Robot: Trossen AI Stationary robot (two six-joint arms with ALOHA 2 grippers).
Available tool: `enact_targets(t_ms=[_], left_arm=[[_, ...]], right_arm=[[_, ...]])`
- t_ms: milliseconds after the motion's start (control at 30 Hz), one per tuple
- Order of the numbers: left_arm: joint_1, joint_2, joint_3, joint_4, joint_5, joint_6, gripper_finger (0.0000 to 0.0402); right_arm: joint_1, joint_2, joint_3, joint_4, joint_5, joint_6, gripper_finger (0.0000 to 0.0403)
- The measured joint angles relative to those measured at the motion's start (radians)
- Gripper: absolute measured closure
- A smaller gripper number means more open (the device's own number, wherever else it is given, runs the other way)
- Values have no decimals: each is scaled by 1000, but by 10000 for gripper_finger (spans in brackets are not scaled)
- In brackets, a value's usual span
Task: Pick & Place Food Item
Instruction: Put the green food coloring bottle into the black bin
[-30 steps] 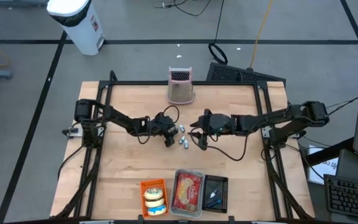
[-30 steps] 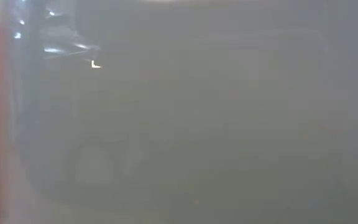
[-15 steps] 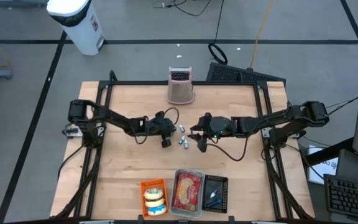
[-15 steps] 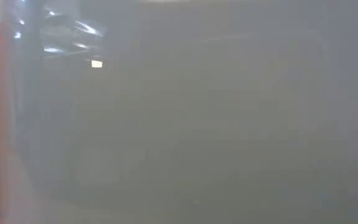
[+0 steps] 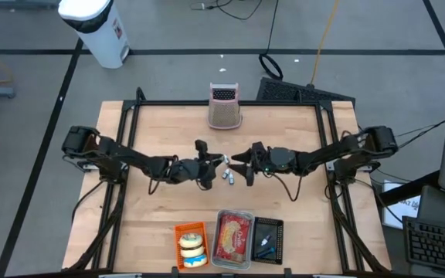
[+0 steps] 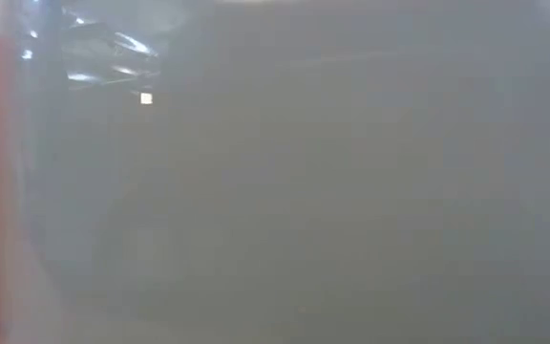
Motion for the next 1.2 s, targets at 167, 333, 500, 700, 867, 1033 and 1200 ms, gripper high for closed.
enact_targets(t_ms=[167, 333, 500, 700, 867, 1033, 1200], left_arm=[[-32, -2, 50, 7, -6, 57, 321], [-50, -2, 76, 6, -17, 96, 316], [-54, -1, 81, 8, -16, 97, 329], [-54, -1, 81, 1, -18, 80, 318], [-55, -1, 81, 1, -20, 84, 324], [-59, -2, 81, -1, -25, 86, 320], [-75, -2, 81, 5, -33, 54, 273]], right_arm=[[-4, 67, 25, 90, -1, 10, 139], [-12, 111, 68, 114, -15, 10, 123], [-17, 137, 115, 121, -68, 4, 145], [-19, 137, 116, 109, -80, 2, 204], [-20, 136, 116, 105, -79, 6, 272], [-25, 136, 116, 101, -82, 9, 332], [-35, 136, 116, 98, -83, -5, 339]])
